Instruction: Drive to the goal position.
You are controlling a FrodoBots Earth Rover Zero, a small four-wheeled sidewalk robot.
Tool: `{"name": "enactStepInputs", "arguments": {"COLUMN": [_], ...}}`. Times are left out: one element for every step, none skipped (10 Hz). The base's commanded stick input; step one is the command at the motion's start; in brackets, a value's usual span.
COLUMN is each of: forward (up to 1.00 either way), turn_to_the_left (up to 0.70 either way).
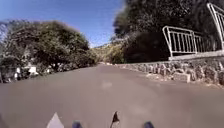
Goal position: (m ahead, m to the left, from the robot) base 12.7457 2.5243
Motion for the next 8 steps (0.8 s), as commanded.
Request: {"name": "enactStepInputs", "arguments": {"forward": [0.85, 0.85, 0.85, 0.85, 0.85, 0.85, 0.85, 0.85], "turn_to_the_left": [0.00, 0.00, 0.00, 0.00, 0.00, 0.00, 0.00, 0.00]}}
